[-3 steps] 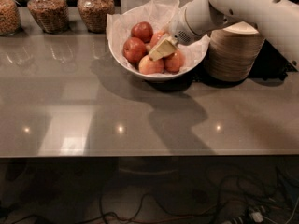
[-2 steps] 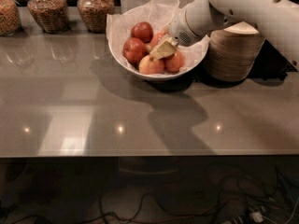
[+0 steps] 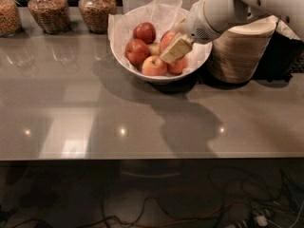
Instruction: Pick apple from white bowl
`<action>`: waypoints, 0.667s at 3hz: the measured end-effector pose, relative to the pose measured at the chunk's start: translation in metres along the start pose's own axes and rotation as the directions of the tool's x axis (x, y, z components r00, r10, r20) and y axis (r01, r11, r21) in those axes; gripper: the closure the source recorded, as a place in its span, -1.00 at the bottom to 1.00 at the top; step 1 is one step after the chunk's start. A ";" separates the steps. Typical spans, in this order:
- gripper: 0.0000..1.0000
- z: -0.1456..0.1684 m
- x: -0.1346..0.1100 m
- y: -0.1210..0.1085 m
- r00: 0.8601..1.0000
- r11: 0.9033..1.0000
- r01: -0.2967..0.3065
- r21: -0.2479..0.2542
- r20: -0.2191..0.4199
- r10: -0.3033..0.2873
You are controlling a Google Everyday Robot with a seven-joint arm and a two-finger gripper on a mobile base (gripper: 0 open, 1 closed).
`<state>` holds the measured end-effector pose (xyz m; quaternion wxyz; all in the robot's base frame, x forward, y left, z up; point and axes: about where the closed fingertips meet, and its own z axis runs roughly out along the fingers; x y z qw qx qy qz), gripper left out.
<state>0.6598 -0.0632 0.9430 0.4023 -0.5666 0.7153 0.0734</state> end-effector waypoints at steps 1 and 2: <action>1.00 -0.036 -0.007 0.007 0.999 0.999 0.030 -0.013 0.042 -0.029; 1.00 -0.072 -0.006 0.018 0.995 0.997 0.061 -0.043 0.084 -0.057</action>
Offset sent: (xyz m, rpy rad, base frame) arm -0.1005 -0.0665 0.0705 0.0735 -0.0211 0.1891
